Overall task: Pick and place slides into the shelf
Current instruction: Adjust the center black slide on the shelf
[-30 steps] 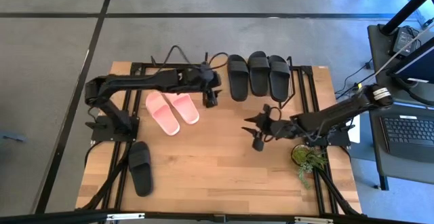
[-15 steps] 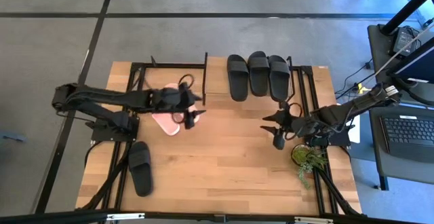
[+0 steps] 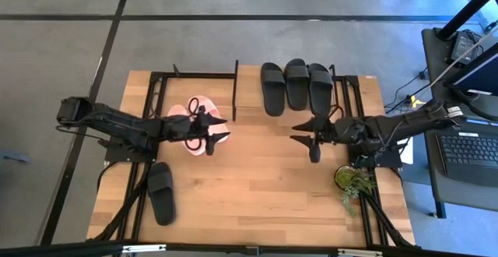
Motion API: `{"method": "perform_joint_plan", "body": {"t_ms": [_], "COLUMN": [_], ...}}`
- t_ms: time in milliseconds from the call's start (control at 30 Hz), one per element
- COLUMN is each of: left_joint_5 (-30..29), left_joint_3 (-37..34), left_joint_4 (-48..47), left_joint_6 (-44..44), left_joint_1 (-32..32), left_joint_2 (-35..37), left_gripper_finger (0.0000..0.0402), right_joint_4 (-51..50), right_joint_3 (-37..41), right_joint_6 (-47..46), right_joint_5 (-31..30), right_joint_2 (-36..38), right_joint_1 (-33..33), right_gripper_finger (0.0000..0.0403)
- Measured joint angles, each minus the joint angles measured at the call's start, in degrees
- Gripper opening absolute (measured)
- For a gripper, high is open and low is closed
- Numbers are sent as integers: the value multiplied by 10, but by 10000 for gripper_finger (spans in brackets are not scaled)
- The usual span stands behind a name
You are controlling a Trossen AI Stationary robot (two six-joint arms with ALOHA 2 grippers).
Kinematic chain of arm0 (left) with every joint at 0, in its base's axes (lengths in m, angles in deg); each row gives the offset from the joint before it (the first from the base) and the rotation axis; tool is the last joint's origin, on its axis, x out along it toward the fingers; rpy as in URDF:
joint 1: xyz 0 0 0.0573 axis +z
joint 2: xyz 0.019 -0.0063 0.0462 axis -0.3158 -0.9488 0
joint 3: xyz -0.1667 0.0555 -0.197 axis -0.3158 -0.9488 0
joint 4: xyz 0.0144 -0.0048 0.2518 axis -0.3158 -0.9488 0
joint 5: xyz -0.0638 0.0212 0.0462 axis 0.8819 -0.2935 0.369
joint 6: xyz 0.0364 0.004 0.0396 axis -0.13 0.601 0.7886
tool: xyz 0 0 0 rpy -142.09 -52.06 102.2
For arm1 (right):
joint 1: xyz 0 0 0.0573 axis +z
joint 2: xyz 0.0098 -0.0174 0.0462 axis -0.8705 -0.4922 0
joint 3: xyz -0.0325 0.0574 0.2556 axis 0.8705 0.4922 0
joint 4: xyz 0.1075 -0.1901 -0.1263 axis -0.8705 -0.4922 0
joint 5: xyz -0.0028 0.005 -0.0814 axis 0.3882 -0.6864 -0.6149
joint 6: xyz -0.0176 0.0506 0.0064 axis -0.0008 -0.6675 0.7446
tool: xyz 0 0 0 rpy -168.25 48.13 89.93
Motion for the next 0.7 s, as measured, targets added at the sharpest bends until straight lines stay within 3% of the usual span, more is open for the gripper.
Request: {"method": "perform_joint_plan", "body": {"t_ms": [100,367,533,700], "left_joint_5": [0,-1,-1,-1], "left_joint_3": [-19,-22,-22,-22], "left_joint_4": [41,40,39,36], "left_joint_6": [-7,-7,-7,-7], "left_joint_1": [0,0,0,0], "left_joint_2": [0,0,0,0], "left_gripper_finger": [228,228,228,228], "right_joint_4": [34,88,75,56], "right_joint_3": [0,0,0,0], "right_joint_6": [15,43,76,180], "right_joint_5": [17,73,69,-3], "right_joint_2": [-21,-80,-100,-78], "right_joint_1": [-25,-75,-96,-99], "right_gripper_finger": [161,161,161,161]}}
